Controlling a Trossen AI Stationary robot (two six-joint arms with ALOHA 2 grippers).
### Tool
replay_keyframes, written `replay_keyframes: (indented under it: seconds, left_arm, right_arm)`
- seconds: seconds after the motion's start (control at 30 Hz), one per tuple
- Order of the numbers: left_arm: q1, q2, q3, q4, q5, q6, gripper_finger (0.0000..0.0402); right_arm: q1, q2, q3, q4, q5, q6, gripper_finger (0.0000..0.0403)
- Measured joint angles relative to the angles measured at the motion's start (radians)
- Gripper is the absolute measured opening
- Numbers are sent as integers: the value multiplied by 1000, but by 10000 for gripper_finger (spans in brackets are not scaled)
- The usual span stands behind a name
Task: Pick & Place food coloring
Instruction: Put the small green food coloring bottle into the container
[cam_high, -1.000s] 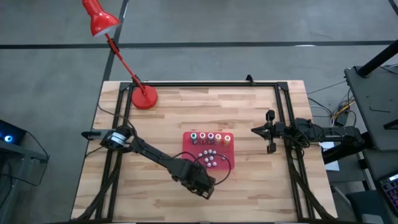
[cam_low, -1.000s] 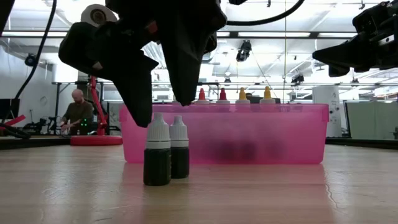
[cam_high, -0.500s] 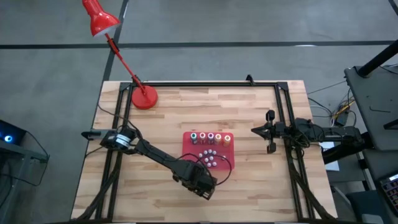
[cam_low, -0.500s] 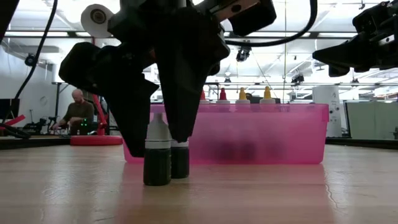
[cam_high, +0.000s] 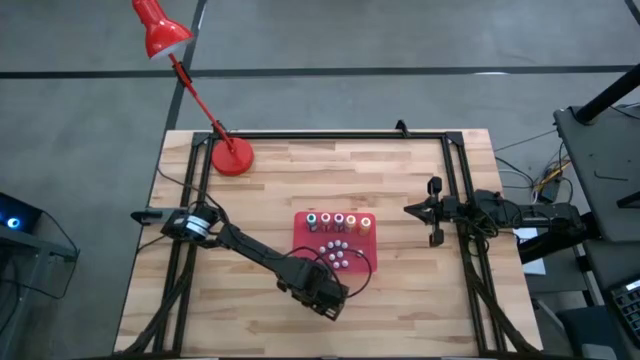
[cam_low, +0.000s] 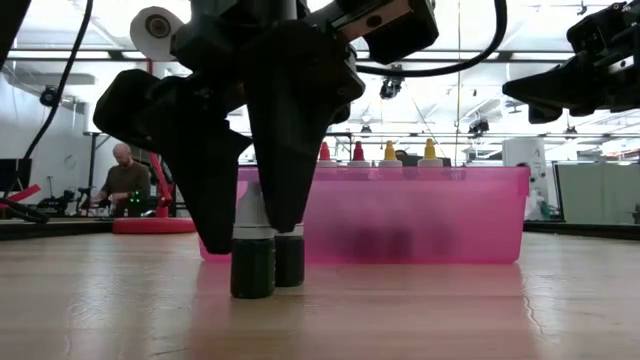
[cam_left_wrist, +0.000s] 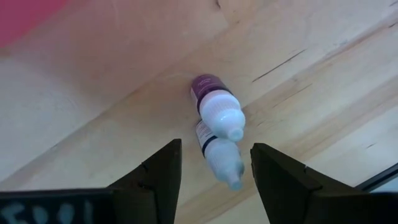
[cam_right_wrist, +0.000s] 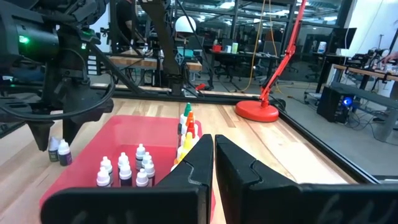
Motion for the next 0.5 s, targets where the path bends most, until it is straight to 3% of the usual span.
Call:
replay_keyframes:
  seconds: [0.3, 0.5]
  left_arm:
    - [0, 0, -3, 0, -9, -1, 161]
    - [0, 0, -3, 0, -9, -2, 127]
  right_arm:
    - [0, 0, 0, 0, 0, 0, 8]
    - [0, 0, 0, 0, 0, 0, 9]
